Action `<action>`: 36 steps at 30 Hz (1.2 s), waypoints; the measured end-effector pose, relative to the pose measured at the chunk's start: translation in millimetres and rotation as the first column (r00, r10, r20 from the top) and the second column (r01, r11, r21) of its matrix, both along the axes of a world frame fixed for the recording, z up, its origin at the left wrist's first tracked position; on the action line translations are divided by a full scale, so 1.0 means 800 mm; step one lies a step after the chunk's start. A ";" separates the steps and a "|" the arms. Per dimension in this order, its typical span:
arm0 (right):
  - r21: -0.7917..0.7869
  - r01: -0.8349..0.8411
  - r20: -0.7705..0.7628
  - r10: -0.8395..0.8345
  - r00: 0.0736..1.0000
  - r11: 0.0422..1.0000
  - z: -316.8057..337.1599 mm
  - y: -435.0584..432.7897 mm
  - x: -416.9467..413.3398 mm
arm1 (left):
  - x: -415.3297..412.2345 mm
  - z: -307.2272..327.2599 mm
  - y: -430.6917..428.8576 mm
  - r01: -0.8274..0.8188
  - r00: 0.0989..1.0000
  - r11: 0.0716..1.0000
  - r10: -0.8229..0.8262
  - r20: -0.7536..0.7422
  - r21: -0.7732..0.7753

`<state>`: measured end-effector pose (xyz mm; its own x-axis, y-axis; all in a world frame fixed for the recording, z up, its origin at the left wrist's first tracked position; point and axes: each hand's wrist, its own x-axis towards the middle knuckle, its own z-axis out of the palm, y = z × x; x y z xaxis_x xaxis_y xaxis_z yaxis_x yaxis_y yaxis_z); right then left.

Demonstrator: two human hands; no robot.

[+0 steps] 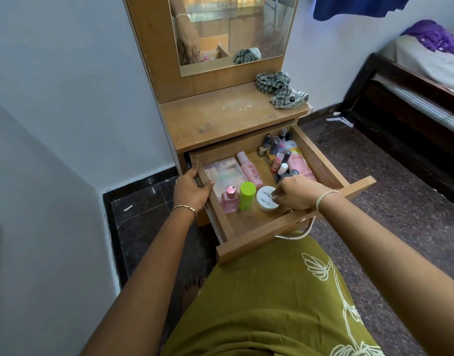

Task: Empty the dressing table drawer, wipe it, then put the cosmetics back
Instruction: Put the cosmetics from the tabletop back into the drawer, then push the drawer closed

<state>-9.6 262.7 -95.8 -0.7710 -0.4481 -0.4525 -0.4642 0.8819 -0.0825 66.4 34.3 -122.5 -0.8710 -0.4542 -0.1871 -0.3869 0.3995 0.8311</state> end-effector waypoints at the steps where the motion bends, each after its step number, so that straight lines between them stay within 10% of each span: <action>1: -0.054 0.015 0.008 -0.015 1.000 0.998 0.002 0.005 0.000 | 0.000 0.001 0.000 0.002 1.000 1.000 -0.002 0.001 0.002; 10: -0.619 0.211 0.016 -0.257 0.966 0.756 0.040 0.087 0.007 | 0.008 0.025 0.022 -0.046 0.982 0.955 -0.012 -0.191 -0.294; 14: -0.576 0.263 0.144 -0.220 0.965 0.774 0.045 0.116 0.018 | 0.027 0.055 0.050 0.178 0.903 0.903 -0.308 -0.300 -0.391; 20: -0.529 0.122 -0.056 -0.178 0.982 0.840 0.035 0.123 0.030 | 0.058 0.057 0.077 0.652 0.729 0.606 -0.666 0.158 -0.457; 36: -0.504 0.054 -0.155 -0.152 0.976 0.862 0.033 0.103 0.017 | 0.062 0.050 0.075 0.582 0.783 0.635 -0.607 0.139 -0.508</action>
